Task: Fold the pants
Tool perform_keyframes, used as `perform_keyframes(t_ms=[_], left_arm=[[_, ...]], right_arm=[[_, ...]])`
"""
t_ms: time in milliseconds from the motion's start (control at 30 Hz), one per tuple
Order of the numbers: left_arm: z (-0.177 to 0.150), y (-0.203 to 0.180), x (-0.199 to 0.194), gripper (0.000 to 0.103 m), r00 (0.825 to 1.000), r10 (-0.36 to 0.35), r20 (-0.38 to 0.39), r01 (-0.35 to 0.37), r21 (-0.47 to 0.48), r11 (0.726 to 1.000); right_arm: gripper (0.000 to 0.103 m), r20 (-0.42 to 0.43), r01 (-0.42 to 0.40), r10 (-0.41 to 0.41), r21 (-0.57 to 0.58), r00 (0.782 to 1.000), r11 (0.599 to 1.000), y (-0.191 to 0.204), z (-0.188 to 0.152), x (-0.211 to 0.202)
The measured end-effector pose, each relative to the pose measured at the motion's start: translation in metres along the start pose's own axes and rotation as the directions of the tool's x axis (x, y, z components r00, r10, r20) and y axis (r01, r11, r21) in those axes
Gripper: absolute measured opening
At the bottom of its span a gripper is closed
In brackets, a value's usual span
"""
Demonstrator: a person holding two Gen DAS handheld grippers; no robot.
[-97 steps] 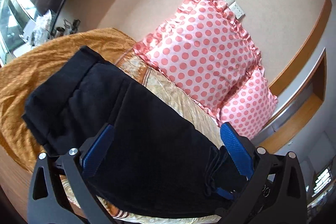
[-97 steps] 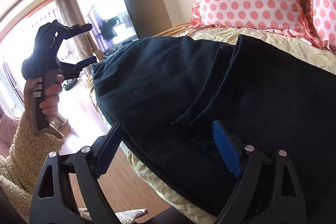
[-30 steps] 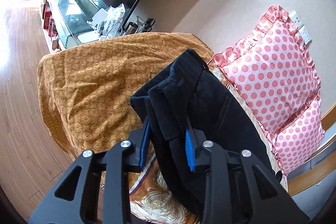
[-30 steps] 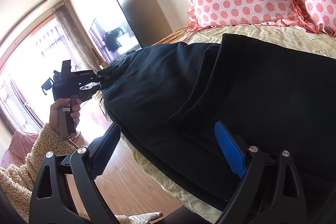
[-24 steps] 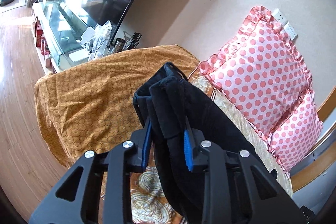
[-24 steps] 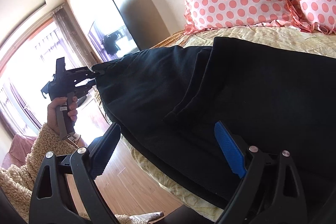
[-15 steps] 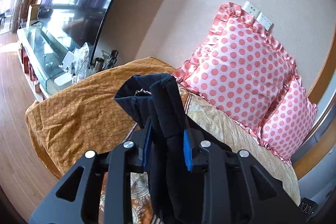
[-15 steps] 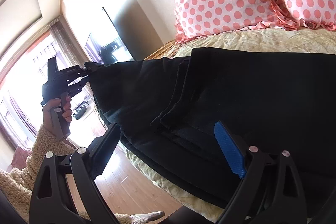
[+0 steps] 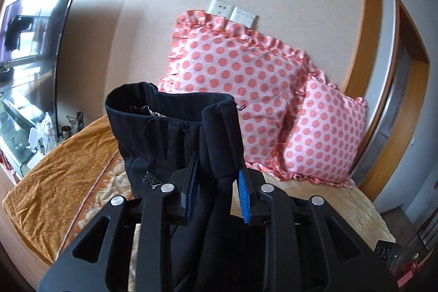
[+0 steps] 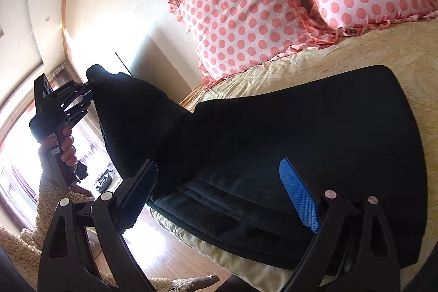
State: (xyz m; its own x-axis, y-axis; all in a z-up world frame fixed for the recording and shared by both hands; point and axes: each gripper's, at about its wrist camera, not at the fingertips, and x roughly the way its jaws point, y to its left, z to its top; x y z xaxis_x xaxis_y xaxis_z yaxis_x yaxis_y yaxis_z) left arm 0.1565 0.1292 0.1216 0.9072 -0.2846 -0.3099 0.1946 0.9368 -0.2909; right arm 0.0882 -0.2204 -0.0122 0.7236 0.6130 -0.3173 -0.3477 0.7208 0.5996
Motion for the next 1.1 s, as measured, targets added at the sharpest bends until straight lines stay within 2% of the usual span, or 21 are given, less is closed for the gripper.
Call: perform_keyframes(t_ms=[167, 367, 500, 700, 833, 1000, 1100], left_arm=[[-0.007, -0.063, 0.016, 0.025, 0.99, -0.133, -0.046, 0.136, 0.064, 0.989], [-0.044, -0.114, 0.05, 0.025, 0.966, -0.204, -0.157, 0.219, 0.081, 0.972], [-0.061, -0.129, 0.06, 0.025, 0.953, -0.23, -0.197, 0.247, 0.066, 0.967], [-0.077, -0.166, 0.054, 0.025, 0.945, -0.251, -0.212, 0.282, 0.132, 0.95], [-0.097, -0.194, 0.057, 0.025, 0.917, -0.298, -0.264, 0.344, 0.149, 0.927], [-0.128, -0.226, 0.067, 0.025, 0.888, -0.325, -0.326, 0.393, 0.171, 0.903], [-0.145, -0.245, 0.069, 0.026, 0.878, -0.329, -0.347, 0.411, 0.196, 0.89]], right_arm=[[0.093, 0.06, 0.029, -0.031, 0.033, 0.998, 0.999, -0.019, 0.005, -0.026], [0.094, 0.105, 0.069, -0.084, 0.139, 0.991, 0.988, -0.053, 0.001, -0.058], [0.094, 0.129, 0.103, -0.131, 0.204, 0.983, 0.973, -0.077, -0.004, -0.078], [0.094, 0.175, 0.121, -0.166, 0.243, 0.97, 0.962, -0.091, -0.004, -0.1], [0.094, 0.197, 0.135, -0.189, 0.26, 0.962, 0.956, -0.099, -0.004, -0.111], [0.094, 0.214, 0.151, -0.212, 0.27, 0.954, 0.951, -0.105, -0.002, -0.121], [0.094, 0.226, 0.158, -0.224, 0.276, 0.948, 0.948, -0.108, -0.004, -0.127]])
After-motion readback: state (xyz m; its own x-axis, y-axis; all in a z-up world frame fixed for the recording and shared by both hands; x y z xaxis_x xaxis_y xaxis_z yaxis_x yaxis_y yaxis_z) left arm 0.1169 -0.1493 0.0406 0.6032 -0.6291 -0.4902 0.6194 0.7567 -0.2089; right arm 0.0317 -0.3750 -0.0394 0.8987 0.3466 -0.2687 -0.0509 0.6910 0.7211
